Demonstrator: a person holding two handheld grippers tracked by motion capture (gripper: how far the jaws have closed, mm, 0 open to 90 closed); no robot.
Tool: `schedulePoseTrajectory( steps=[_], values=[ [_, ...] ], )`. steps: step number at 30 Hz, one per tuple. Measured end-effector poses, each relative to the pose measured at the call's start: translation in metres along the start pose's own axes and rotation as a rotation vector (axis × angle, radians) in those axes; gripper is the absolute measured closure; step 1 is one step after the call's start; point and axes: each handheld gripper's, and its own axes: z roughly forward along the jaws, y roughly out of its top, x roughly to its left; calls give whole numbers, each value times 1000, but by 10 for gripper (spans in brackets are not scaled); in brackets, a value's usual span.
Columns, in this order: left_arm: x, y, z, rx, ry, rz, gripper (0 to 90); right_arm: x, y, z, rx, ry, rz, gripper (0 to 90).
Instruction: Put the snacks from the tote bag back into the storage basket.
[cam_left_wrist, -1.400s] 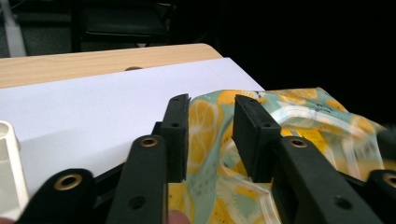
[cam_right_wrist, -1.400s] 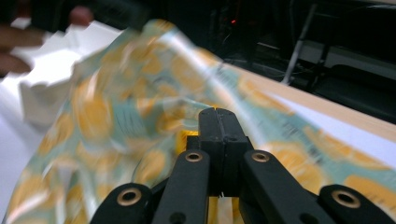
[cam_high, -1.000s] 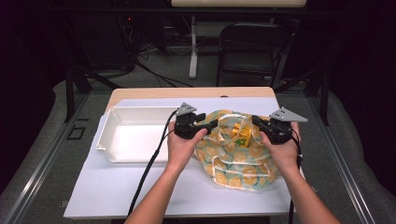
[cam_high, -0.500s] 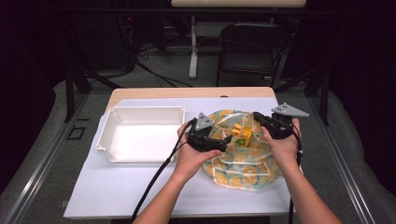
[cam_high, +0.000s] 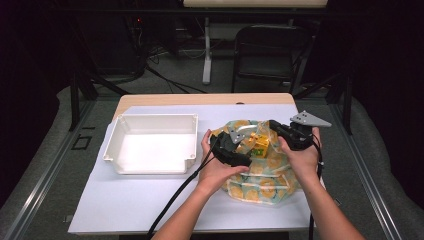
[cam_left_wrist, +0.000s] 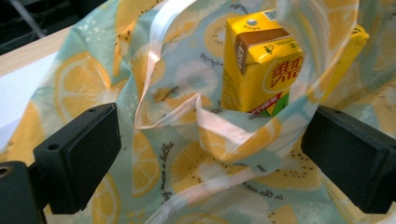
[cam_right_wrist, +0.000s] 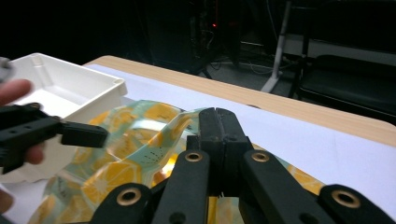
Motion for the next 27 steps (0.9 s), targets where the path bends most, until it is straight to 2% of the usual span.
schedulePoseTrajectory(
  steps=[1, 2, 3, 5, 8, 10, 15, 18, 20, 22, 23, 27],
  values=[
    [1, 0, 0, -3, -19, -2, 64, 1, 0, -1, -3, 5, -3, 900],
    [1, 0, 0, -5, -26, -7, 117, 3, 0, -1, -8, 13, -5, 900],
    [2, 0, 0, -2, -16, -5, 192, 4, 1, -2, -11, 20, -12, 900],
    [2, 0, -1, -21, -28, -7, 297, 6, 0, -2, -16, 26, -15, 900],
    [5, 2, -3, -19, -19, -9, 535, 6, -1, -4, -19, 33, -19, 900],
    [7, 2, -4, -18, -14, -29, 615, 6, -2, -4, -13, 37, -24, 900],
    [14, 4, -6, -2, -64, -47, 871, 7, -8, -7, 4, 40, -27, 900],
    [18, 5, -7, -2, -81, -68, 895, 8, -14, -10, 0, 39, -8, 900],
    [21, 7, -10, -21, -89, -86, 898, 6, -17, -11, 3, 51, 11, 857],
    [23, 10, -12, -31, -99, -103, 899, 4, -21, -13, 15, 62, 33, 768],
    [24, 12, -13, -36, -106, -118, 899, 3, -22, -13, 31, 63, 28, 737],
    [25, 18, -14, -58, -113, -139, 899, 3, -24, -19, 40, 69, 27, 483]
  ],
)
